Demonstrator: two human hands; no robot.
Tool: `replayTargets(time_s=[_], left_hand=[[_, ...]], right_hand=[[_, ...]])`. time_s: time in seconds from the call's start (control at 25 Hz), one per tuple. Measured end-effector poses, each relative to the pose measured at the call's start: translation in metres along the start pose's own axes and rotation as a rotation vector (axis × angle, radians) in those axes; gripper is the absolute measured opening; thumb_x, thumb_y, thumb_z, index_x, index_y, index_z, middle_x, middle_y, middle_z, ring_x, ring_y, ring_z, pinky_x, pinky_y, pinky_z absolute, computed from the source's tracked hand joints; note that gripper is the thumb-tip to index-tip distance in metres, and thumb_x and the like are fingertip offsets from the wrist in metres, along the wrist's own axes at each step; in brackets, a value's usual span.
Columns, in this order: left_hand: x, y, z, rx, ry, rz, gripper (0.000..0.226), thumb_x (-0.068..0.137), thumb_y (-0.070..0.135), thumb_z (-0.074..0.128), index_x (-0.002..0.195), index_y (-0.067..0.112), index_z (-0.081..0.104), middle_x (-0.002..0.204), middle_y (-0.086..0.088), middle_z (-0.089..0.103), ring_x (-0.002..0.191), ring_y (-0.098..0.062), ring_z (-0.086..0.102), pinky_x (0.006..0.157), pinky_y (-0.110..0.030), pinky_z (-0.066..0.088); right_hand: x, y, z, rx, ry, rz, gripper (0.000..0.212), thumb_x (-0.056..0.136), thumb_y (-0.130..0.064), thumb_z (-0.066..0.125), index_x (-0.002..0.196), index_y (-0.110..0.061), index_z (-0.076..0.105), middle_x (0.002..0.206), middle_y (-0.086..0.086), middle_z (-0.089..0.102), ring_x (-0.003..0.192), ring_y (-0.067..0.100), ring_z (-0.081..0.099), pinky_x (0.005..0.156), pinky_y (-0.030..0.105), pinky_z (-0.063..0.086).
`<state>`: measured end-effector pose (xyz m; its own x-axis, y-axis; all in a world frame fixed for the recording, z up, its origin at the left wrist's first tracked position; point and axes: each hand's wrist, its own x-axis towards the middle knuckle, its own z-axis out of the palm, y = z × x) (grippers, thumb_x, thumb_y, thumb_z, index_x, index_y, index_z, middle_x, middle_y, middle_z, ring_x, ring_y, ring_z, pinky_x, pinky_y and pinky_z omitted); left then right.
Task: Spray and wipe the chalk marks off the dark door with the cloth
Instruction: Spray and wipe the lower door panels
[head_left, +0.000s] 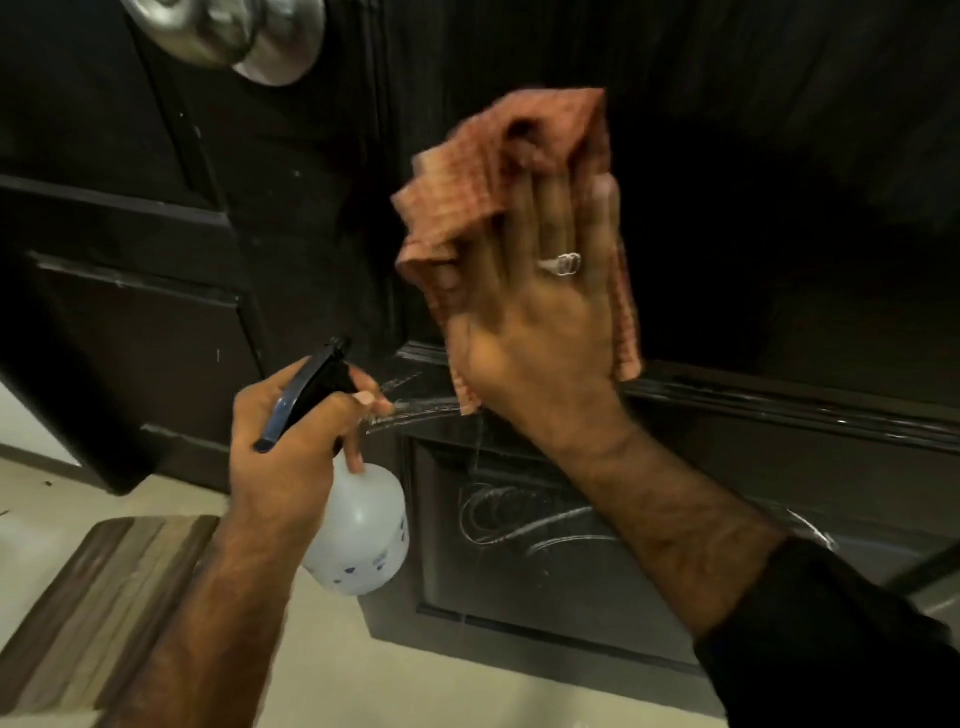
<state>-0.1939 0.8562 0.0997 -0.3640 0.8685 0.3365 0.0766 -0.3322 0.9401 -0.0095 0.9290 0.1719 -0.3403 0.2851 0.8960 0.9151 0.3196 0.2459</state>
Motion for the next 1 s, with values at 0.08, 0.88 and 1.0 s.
replayTargets(time_s=[0.08,0.88,1.0], left_hand=[[0.0,-0.008,-0.017,0.039,0.068,-0.055,0.045,0.08,0.034,0.077,0.111,0.001,0.071,0.112,-0.023,0.072,0.084,-0.037,0.071,0.064,-0.038,0.057],[0.004,-0.013,0.002,-0.122,-0.059,0.001,0.02,0.095,-0.008,0.064,0.082,0.004,0.074,0.082,-0.009,0.075,0.082,-0.029,0.076,0.048,-0.03,0.053],[0.006,-0.011,0.005,-0.14,-0.098,0.029,0.011,0.09,0.001,0.065,0.084,0.0,0.074,0.082,-0.011,0.074,0.081,-0.029,0.076,0.045,-0.031,0.051]], right_hand=[[-0.015,-0.007,0.008,-0.028,-0.098,-0.166,0.06,0.111,-0.035,0.048,0.165,-0.01,0.036,0.172,0.02,0.029,0.161,0.039,0.022,0.132,0.059,0.003],[-0.049,0.112,-0.054,-0.243,-0.238,-0.439,0.062,0.109,-0.055,0.054,0.161,-0.021,0.046,0.17,0.018,0.035,0.162,0.042,0.018,0.125,0.074,0.002],[-0.036,0.094,-0.041,-0.247,-0.184,-0.316,0.06,0.106,-0.062,0.056,0.148,-0.02,0.063,0.161,0.018,0.049,0.158,0.045,0.028,0.121,0.081,0.009]])
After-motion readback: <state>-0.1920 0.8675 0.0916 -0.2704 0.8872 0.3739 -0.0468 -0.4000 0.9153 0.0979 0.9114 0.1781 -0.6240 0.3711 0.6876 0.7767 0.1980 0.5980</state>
